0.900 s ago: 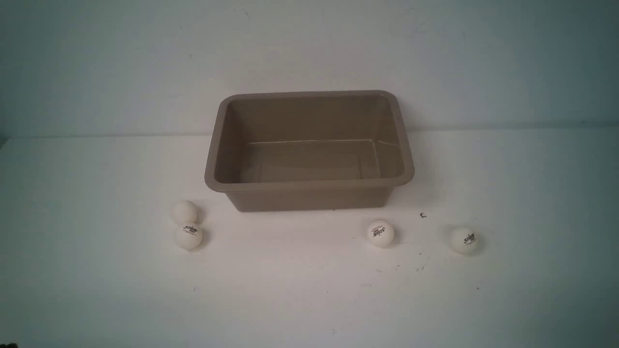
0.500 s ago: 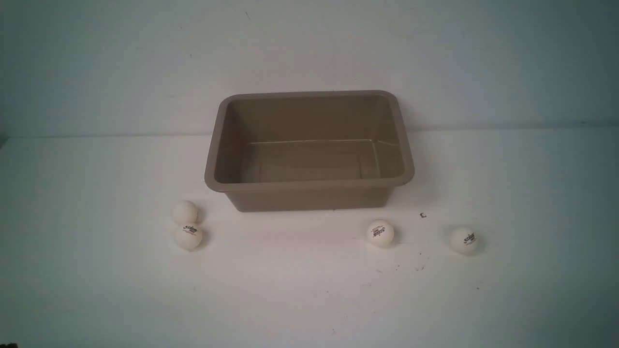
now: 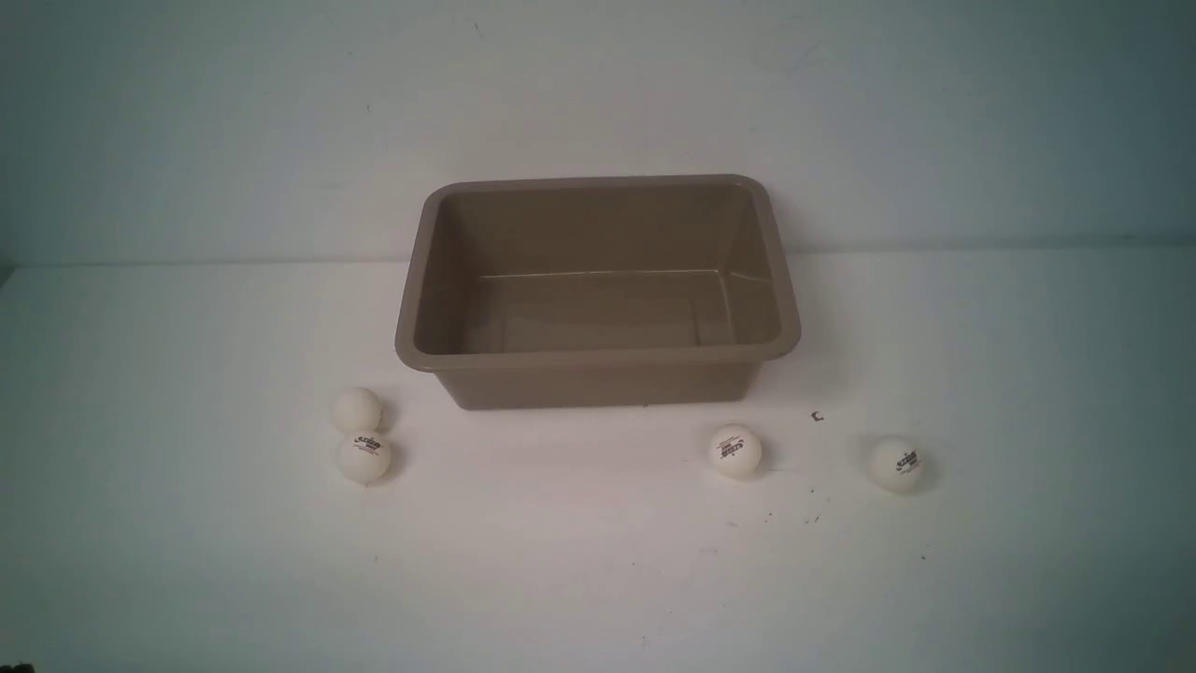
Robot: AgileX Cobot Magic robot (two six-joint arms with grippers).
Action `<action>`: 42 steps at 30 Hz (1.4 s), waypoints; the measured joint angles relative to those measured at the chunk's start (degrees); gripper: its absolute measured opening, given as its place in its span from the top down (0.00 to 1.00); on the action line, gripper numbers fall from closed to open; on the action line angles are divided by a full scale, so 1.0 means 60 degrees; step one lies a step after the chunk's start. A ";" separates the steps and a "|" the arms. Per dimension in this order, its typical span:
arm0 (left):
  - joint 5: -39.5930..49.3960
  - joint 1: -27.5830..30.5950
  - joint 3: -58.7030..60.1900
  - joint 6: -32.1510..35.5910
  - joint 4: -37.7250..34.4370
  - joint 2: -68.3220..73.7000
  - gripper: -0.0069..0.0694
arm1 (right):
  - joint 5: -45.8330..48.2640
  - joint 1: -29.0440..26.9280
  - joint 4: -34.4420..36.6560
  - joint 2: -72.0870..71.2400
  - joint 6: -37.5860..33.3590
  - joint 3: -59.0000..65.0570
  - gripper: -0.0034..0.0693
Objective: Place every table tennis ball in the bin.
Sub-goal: Use the right arm to clamp the table tennis ball closest to it
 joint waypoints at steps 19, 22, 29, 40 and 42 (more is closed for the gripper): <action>0.0000 0.0000 0.0000 -0.0173 -0.0300 0.0000 0.91 | -0.0583 0.0000 0.1715 0.0000 0.1146 0.0019 0.98; -0.0136 0.0000 0.0000 -0.0882 -0.1525 0.0000 0.91 | -0.1165 0.0000 0.2562 0.0000 0.1632 0.0019 0.98; -0.0829 0.0000 0.0009 -0.1837 -0.5558 0.0000 0.91 | -0.2402 0.0000 0.4084 0.0000 0.1901 0.0019 0.98; -0.2880 0.0000 0.0009 -0.1894 -0.9201 0.0000 0.91 | -0.2996 0.0000 0.4353 0.0000 0.1880 0.0019 0.98; -0.3111 0.0000 0.0009 -0.1796 -0.9319 0.0000 0.91 | -0.3260 0.0000 0.4360 0.0000 0.1880 0.0019 0.98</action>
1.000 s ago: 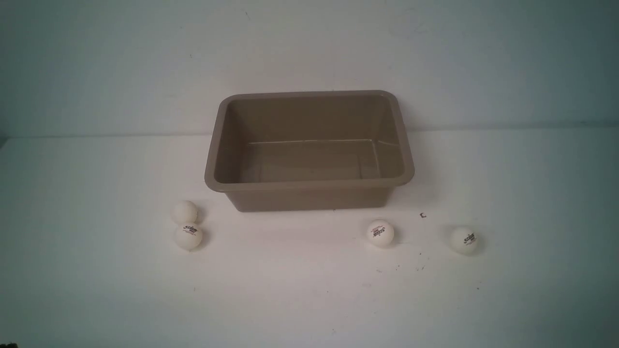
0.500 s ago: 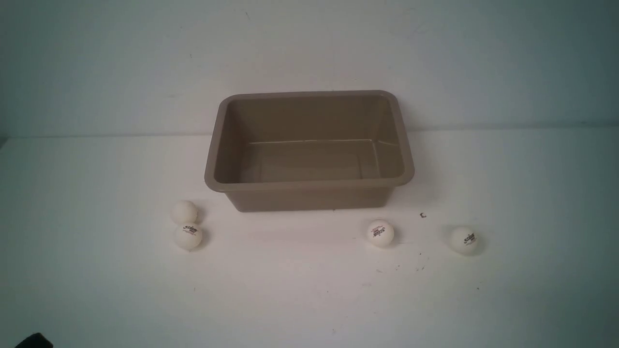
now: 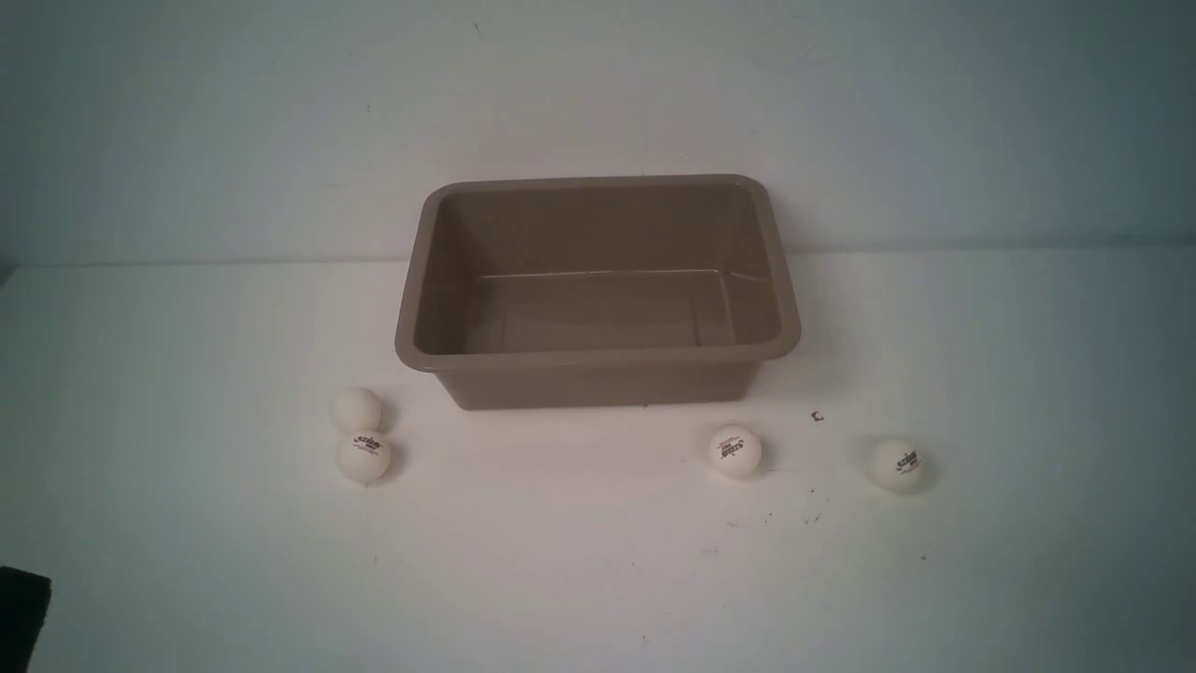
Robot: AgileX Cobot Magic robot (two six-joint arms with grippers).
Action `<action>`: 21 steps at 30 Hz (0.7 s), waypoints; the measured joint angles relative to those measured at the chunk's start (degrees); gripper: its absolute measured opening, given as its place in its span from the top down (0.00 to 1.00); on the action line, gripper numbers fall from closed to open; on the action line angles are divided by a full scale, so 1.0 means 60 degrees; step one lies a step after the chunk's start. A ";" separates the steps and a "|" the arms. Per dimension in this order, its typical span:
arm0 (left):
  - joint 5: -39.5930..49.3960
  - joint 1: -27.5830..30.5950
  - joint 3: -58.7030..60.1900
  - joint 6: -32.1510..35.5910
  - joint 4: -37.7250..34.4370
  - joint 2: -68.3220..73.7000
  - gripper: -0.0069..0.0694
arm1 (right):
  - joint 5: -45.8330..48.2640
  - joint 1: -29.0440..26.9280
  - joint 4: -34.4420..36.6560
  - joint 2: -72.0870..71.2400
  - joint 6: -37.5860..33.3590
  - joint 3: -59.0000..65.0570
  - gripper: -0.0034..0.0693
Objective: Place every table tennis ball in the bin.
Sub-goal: Use the right arm to clamp the table tennis ball closest to it
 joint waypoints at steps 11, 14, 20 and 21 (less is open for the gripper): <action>0.2779 -0.0009 -0.2597 0.5048 0.1421 0.0922 0.91 | 0.1552 0.0111 -0.2908 0.0811 -0.0595 -0.2220 0.98; 0.4163 -0.0009 -0.3805 0.6072 0.1999 0.2570 0.91 | 0.2680 0.0422 -0.3600 0.2039 -0.1617 -0.3695 0.98; 0.6608 -0.0009 -0.6427 0.6549 0.4669 0.7078 0.91 | 0.5796 0.1905 -0.2268 0.6233 -0.5183 -0.6926 0.98; 0.6757 -0.0009 -0.6670 0.6561 0.4872 0.7484 0.91 | 0.6070 0.2080 -0.2069 0.6649 -0.5505 -0.7147 0.98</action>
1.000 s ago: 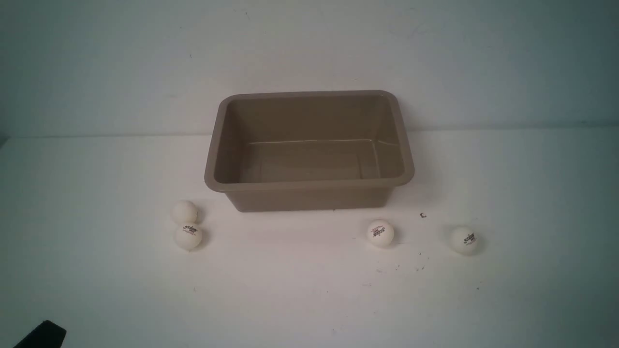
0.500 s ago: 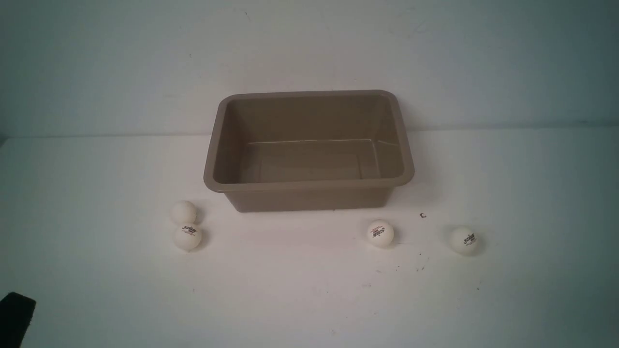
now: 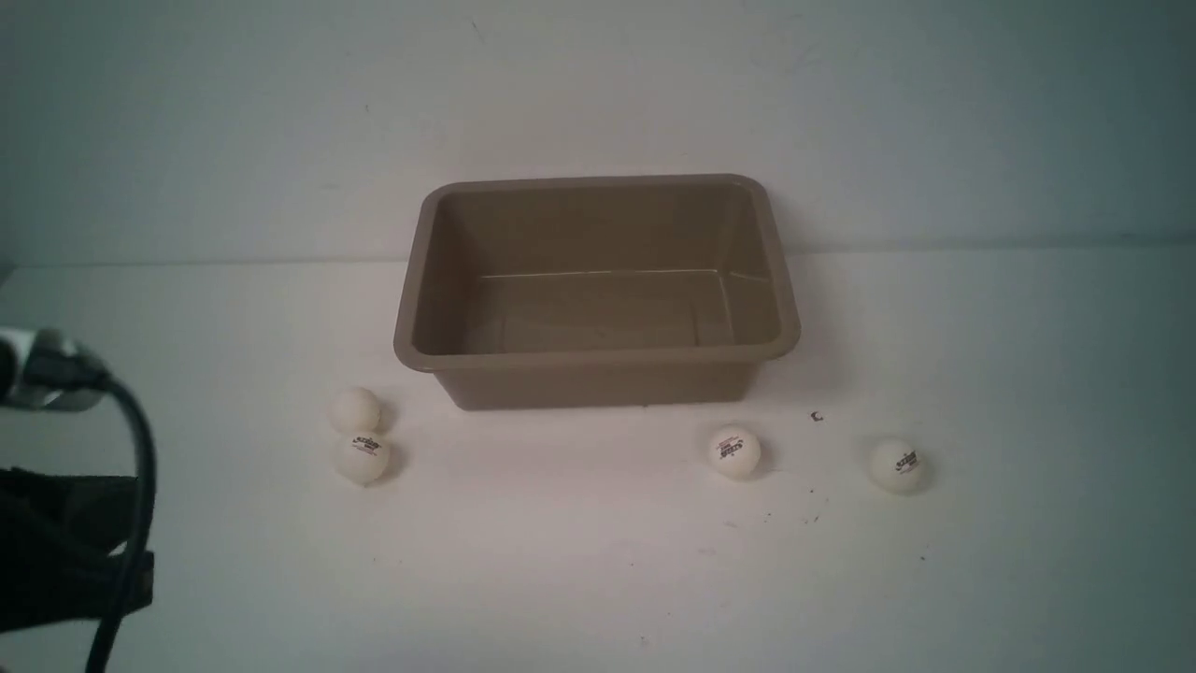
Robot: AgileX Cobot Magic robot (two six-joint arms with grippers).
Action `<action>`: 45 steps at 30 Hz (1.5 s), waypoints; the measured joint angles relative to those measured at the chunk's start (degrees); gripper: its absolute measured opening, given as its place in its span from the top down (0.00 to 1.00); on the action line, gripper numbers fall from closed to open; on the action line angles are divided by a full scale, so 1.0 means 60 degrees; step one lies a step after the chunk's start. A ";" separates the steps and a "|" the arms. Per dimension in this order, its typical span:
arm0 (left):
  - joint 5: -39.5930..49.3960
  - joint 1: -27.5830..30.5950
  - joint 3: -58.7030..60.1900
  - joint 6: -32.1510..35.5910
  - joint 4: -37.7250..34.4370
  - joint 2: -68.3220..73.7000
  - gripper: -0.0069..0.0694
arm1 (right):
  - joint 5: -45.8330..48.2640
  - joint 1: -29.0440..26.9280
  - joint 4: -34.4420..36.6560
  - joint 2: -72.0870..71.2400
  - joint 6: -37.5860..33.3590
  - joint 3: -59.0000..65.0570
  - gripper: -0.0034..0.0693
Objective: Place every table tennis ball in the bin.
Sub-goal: Use the right arm to clamp the table tennis ball closest to it
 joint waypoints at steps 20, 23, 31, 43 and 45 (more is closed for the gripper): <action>-0.0436 -0.0872 -0.1006 0.0215 0.1499 0.3908 0.91 | 0.3986 0.1858 0.0811 1.0619 -0.1976 -0.6225 0.82; -0.0583 -0.0935 -0.1010 0.0304 0.1531 0.3950 0.91 | 0.4731 0.1868 0.0751 1.1506 -0.2000 -0.7125 0.69; -0.0583 -0.0953 -0.1027 0.0307 0.1541 0.3959 0.91 | 0.4625 0.1480 0.0312 1.1549 -0.1720 -0.7347 0.54; -0.0583 -0.0953 -0.1027 0.0307 0.1551 0.3959 0.91 | 0.4551 0.0443 0.2210 1.1549 -0.2639 -0.7347 0.40; -0.0583 -0.0953 -0.1027 0.0307 0.1551 0.3959 0.91 | 0.4551 0.0443 0.2252 1.1549 -0.2642 -0.7347 0.39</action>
